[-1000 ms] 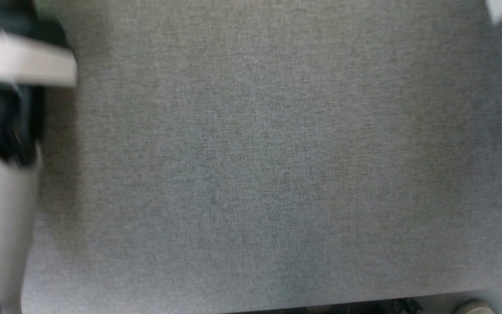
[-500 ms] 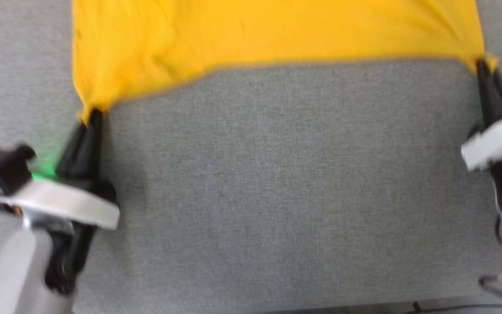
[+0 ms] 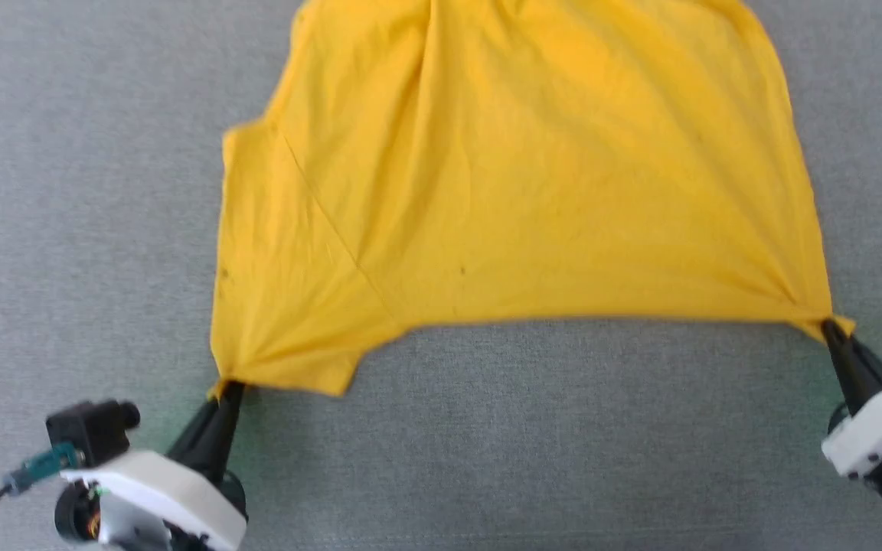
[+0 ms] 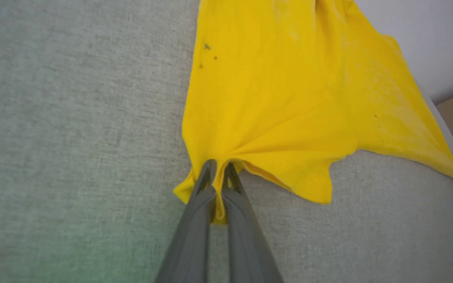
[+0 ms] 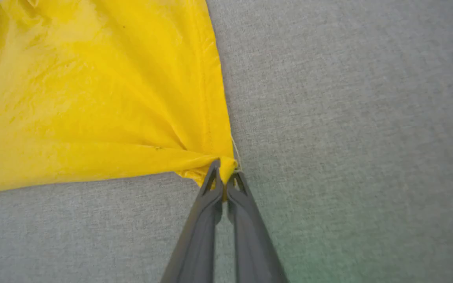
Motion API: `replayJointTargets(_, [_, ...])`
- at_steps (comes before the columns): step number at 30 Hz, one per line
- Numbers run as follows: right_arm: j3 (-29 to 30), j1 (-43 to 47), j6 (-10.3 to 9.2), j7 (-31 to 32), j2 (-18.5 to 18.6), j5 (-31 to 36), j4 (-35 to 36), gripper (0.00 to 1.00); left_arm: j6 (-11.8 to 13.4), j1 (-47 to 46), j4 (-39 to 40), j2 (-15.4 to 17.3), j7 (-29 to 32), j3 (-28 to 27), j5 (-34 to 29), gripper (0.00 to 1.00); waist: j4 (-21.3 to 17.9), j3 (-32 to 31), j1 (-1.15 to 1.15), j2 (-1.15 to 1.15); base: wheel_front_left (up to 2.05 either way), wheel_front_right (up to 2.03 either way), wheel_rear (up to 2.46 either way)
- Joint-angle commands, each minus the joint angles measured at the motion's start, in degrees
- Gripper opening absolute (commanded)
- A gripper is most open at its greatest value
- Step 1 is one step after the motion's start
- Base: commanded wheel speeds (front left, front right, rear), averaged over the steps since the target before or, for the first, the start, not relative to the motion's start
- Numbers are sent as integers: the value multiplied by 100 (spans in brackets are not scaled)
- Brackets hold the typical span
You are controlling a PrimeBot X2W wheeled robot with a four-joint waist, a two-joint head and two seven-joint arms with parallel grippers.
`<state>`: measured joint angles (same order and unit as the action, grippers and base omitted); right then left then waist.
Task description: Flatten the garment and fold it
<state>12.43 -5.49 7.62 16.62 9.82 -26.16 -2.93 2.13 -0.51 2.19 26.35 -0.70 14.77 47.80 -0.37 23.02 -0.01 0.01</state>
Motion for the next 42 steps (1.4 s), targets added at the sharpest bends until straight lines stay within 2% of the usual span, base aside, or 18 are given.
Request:
replayJointTargets(1, [77, 244, -13, 179, 3, -93, 163, 0, 75, 252, 44, 14, 125, 20, 120, 0, 126, -451, 1, -1, 0, 0, 0])
replayJointTargets(7, [160, 727, -13, 660, -5, -181, 457, 0, 174, 670, 255, 95, 397, 46, 312, 0, 150, -755, 1, -1, 0, 0, 0])
replayJointTargets(16, [513, 1464, -13, 1347, -219, -295, 869, 0, 373, 1408, 717, 242, 721, -8, 630, 0, 186, -1222, 1, -1, 0, 0, 0])
replayJointTargets(26, [751, 1957, -13, 1727, -405, -337, 1276, 0, 455, 1864, 1257, 357, 820, -90, 803, 0, 149, -1524, 1, -1, 0, 0, 0])
replayJointTargets(34, [551, 1434, -13, 1535, -155, -132, 1472, 0, 423, 1244, 1607, 488, 618, -134, 345, 0, 126, -1321, 1, -1, 0, 0, 0])
replayJointTargets(42, [84, 398, -13, 1498, 160, -59, 1207, 0, 214, 39, 1384, 557, 794, 50, 29, 0, 114, -843, 1, -1, 0, 0, 0])
